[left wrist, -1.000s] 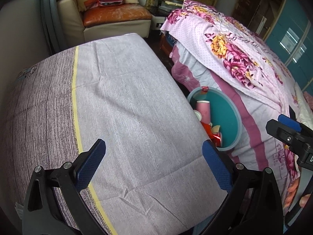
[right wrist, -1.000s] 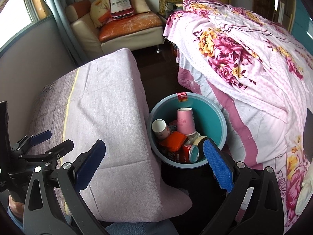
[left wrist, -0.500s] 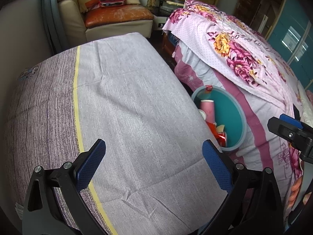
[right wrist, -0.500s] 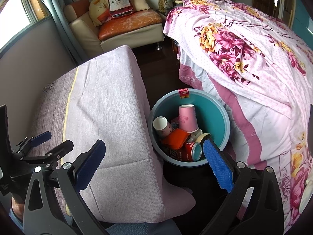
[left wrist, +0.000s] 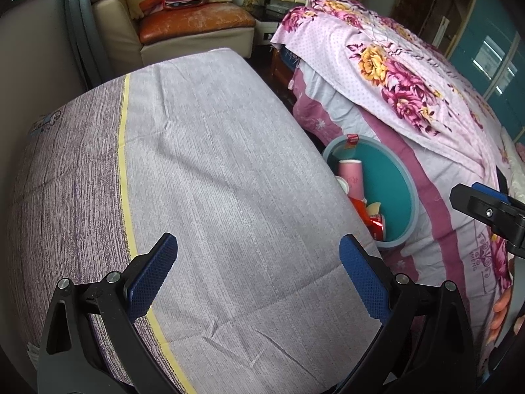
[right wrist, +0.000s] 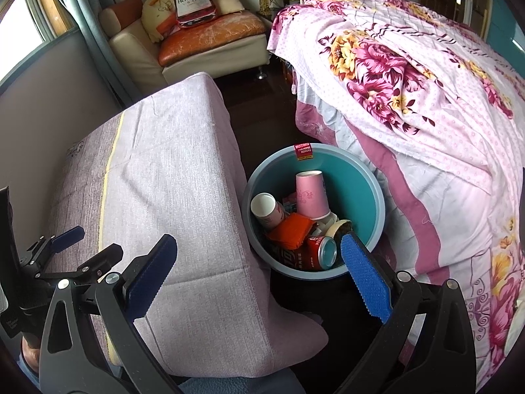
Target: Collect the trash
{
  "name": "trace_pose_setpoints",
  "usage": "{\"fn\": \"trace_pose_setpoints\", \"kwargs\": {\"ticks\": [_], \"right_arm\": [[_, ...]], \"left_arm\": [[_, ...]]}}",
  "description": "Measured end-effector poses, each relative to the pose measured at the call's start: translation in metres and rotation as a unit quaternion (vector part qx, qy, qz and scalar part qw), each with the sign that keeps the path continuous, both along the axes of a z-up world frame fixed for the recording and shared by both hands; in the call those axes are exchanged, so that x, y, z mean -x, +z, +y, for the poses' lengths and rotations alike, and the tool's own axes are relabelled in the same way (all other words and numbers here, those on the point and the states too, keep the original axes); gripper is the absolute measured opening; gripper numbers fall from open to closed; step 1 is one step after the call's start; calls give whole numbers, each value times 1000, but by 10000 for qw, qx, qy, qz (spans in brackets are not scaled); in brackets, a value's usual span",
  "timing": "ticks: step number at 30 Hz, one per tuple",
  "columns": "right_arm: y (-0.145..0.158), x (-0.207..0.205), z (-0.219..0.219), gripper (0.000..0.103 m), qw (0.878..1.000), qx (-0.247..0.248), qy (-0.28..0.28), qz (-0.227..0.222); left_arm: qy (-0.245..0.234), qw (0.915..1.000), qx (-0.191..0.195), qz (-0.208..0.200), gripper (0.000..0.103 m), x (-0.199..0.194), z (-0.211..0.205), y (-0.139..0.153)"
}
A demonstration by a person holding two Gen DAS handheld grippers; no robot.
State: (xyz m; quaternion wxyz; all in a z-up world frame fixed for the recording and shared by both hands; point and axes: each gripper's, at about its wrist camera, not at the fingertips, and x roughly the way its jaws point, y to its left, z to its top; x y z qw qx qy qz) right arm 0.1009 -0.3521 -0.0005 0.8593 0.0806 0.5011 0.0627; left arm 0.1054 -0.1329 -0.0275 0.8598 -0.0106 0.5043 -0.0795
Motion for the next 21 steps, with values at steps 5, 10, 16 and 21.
{"fn": "trace_pose_setpoints", "kwargs": {"ticks": [5,10,16,21], "right_arm": [[-3,-2,-1,96,10000,6,-11,42],[-7,-3,-2,96,10000,22,-44,75],[-9,-3,-4,96,9999,64,-66,62],[-10,-3,-6,96,9999,74,-102,78]], "left_arm": [[-33,10000,-38,37,99,0,0,-4],[-19,9999,-91,60,99,-1,1,-7],[24,9999,-79,133,99,-3,5,-10],[6,9998,-30,206,99,-2,6,-15]]}}
